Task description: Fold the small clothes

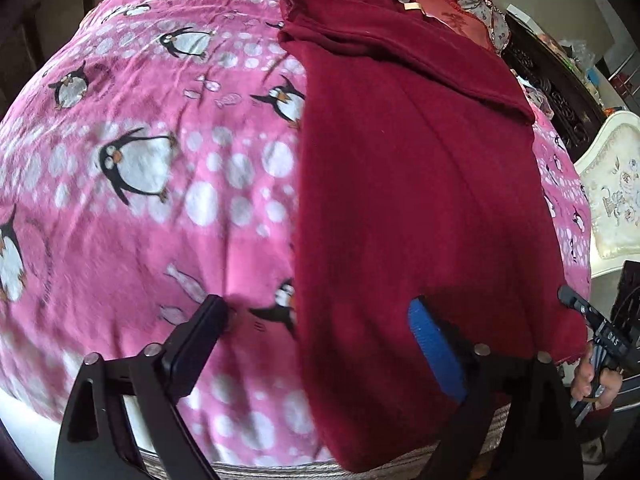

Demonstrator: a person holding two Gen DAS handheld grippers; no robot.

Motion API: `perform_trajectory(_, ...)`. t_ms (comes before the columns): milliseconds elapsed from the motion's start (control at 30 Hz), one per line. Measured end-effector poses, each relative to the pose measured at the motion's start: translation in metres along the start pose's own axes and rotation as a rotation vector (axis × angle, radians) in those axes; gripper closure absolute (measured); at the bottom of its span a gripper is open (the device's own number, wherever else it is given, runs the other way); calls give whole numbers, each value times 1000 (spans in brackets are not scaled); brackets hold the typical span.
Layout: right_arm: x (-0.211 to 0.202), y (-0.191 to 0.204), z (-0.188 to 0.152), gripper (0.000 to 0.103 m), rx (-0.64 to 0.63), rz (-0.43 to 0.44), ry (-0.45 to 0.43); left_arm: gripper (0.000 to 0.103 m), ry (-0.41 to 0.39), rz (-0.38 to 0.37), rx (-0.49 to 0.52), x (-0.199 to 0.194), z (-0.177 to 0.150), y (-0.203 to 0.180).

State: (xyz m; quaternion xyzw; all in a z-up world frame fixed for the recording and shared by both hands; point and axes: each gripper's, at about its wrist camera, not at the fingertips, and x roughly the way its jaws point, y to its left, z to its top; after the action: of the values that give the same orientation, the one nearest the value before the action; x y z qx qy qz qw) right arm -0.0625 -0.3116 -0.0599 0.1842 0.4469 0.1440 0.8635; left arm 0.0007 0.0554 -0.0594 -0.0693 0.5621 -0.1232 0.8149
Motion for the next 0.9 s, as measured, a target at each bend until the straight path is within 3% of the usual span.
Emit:
perform_trajectory(33, 0, 1, 1, 75, -7, 4, -13, 11, -3, 18, 24, 3, -1, -7)
perform_trajectory(67, 0, 0, 3, 84, 3, 28, -21, 19, -8, 33, 57, 5, -2, -15)
perform_trajectory(100, -2, -4, 4, 89, 21, 45, -33, 42, -28, 72, 95, 5, -2, -23)
perform_trajectory(133, -5, -5, 4, 93, 26, 50, -48, 59, -42, 99, 122, 4, -3, -30)
perform_trajectory(167, -10, -5, 5, 93, 24, 53, -60, 83, -34, 63, 137, 1, -3, -34)
perform_trajectory(200, -16, -3, 5, 93, 19, 50, -77, 94, -31, 36, 129, -2, 0, -33)
perform_trajectory(367, -52, 8, 0, 95, -40, 1, -149, 94, -70, 41, 132, -26, -6, -20)
perform_trajectory(500, -39, -3, -4, 94, -19, -51, -107, 94, -46, 48, 92, -23, -15, 4)
perform_trajectory(600, -27, -23, -8, 89, 96, 17, -76, 91, -37, 12, 44, -20, -21, 13)
perform_trajectory(633, -27, -28, -10, 81, 140, 67, -53, 86, -32, -2, 43, -22, -22, 15)
perform_trajectory(667, -28, -29, -11, 57, 147, 86, -45, 73, -19, -19, 40, -24, -24, 16)
perform_trajectory(700, -32, -28, -14, 46, 145, 102, -42, 60, -15, -32, 33, -26, -27, 16)
perform_trajectory(733, -38, -27, -18, 40, 134, 111, -44, 55, -12, -43, 24, -26, -29, 15)
perform_trajectory(833, -47, -24, -31, 40, 122, 160, -11, 45, -13, -57, 24, -30, -41, 12)
perform_trajectory(900, -47, -22, -41, 40, 133, 194, 5, 33, -16, -68, 30, -29, -45, 7)
